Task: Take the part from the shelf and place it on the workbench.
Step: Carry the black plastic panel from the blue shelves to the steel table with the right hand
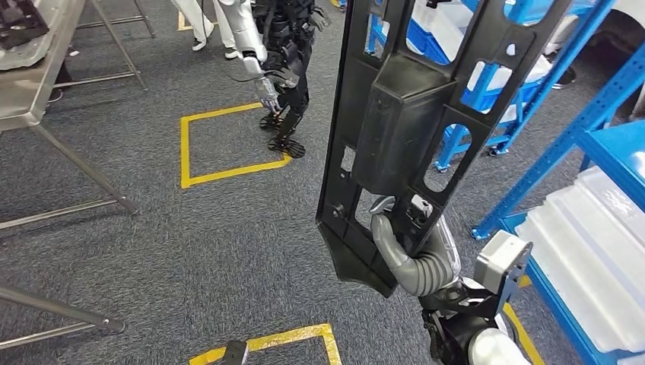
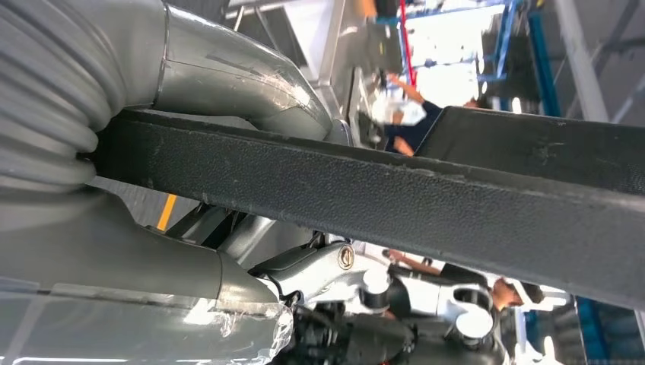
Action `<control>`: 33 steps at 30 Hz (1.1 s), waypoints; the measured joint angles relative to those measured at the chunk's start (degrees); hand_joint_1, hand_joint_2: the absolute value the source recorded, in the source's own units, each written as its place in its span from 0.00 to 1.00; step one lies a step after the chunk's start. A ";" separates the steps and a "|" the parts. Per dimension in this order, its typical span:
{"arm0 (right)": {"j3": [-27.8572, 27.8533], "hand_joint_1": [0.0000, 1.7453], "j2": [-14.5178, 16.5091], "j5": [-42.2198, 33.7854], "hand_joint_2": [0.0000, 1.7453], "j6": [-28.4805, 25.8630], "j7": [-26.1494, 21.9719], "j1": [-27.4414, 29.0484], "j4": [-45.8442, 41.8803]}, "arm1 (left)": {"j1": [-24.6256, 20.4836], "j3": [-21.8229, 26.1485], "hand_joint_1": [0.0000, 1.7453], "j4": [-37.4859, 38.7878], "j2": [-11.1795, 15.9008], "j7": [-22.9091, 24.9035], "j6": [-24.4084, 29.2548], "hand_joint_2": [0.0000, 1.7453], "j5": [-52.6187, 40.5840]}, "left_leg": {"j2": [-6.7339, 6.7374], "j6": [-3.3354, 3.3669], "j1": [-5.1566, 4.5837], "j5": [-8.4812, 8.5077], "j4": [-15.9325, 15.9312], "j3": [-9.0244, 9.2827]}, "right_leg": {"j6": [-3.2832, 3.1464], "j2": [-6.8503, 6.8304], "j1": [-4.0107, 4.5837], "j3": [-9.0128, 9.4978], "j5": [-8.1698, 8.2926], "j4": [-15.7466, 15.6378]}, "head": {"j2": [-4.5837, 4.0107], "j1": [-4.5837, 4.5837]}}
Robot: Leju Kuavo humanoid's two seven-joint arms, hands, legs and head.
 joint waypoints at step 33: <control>0.77 1.00 2.79 -3.10 1.00 3.86 -0.98 -3.40 3.59 | 2.08 1.45 0.00 -0.29 1.42 -0.85 0.93 1.00 3.57 | -0.99 -0.34 -0.18 -0.32 0.59 -0.59 | -0.59 1.65 0.03 1.53 0.38 -3.48 | 0.02 0.16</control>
